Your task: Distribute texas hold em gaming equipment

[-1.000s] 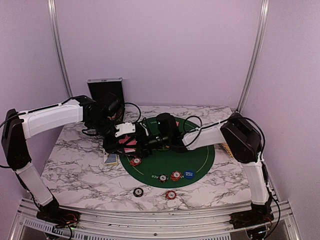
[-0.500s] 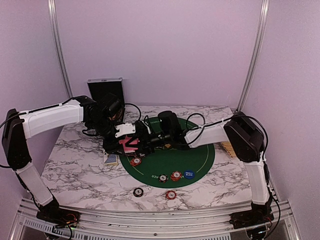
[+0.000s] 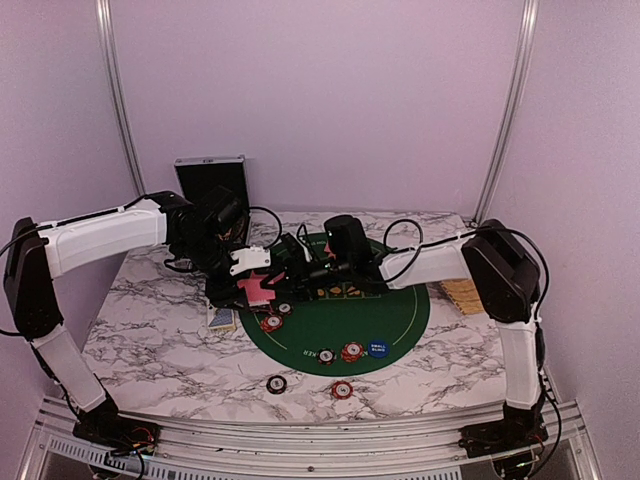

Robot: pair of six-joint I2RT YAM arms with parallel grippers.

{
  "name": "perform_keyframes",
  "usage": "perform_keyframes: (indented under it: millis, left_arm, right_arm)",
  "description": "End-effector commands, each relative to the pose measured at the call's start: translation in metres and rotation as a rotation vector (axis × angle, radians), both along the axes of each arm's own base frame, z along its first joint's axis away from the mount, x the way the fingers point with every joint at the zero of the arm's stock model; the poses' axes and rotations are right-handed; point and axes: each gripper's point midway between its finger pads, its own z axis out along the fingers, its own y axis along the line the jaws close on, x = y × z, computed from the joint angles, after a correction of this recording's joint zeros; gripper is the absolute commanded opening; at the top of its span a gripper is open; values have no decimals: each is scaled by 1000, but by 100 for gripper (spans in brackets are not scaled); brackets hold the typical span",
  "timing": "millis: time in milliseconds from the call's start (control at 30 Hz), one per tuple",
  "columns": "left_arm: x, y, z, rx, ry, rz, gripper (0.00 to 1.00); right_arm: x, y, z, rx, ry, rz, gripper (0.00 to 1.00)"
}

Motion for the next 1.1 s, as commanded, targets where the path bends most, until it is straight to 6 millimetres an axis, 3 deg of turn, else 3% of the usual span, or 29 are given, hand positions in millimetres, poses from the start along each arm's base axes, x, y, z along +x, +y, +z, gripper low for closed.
perform_keyframes:
  millis: [0,433,800,1067]
  left_arm:
    - [-2,-1,7,-20,0,-6,0]
    - [-3,-1,4,-12,7,-6,0]
    - [-2,0,1,-3,7,-3,0]
    - [-2,1,1,-1,7,-2,0]
  right_arm:
    - [6,-12,7,-23,-10,-40,35]
    - [-2,-16,15,-19,-13,-30,24]
    - [-11,-18,30,74,34,-14,11]
    - [-11,-23,38,149,80,-23,7]
